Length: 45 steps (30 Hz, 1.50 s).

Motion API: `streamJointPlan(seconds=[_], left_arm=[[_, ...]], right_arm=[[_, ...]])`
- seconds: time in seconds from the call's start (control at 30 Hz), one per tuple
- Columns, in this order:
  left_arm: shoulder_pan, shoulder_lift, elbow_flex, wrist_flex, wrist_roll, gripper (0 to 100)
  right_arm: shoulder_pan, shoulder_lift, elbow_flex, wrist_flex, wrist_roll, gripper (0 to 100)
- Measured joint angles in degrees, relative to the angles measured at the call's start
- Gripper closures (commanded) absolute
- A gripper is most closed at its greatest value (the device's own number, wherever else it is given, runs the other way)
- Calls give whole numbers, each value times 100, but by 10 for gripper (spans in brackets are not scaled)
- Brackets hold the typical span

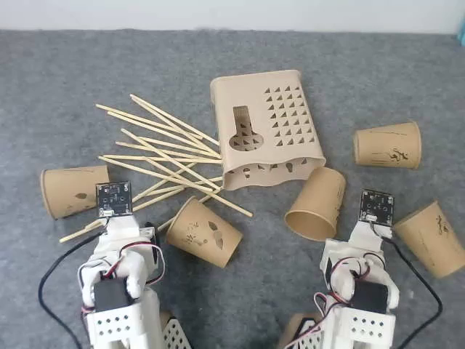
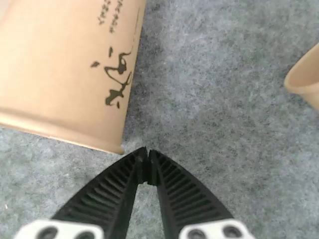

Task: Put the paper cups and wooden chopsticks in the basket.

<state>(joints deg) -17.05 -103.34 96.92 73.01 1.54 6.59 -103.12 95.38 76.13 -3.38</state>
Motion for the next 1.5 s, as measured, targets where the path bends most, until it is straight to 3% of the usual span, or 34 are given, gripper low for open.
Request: streamJointPlan(seconds=[0.73, 0.97, 1.23, 1.5], left_arm=[[0, 0, 0, -97, 0, 891], [-220, 0, -387, -721, 26, 891], [158, 0, -440, -914, 9, 891], [633, 0, -1354, -677, 9, 891]], right_arm=[[35, 0, 0, -18, 0, 992], [879, -9, -114, -220, 9, 992], [1046, -9, -123, -1064, 1600, 992], [1046, -9, -123, -1152, 1732, 992]])
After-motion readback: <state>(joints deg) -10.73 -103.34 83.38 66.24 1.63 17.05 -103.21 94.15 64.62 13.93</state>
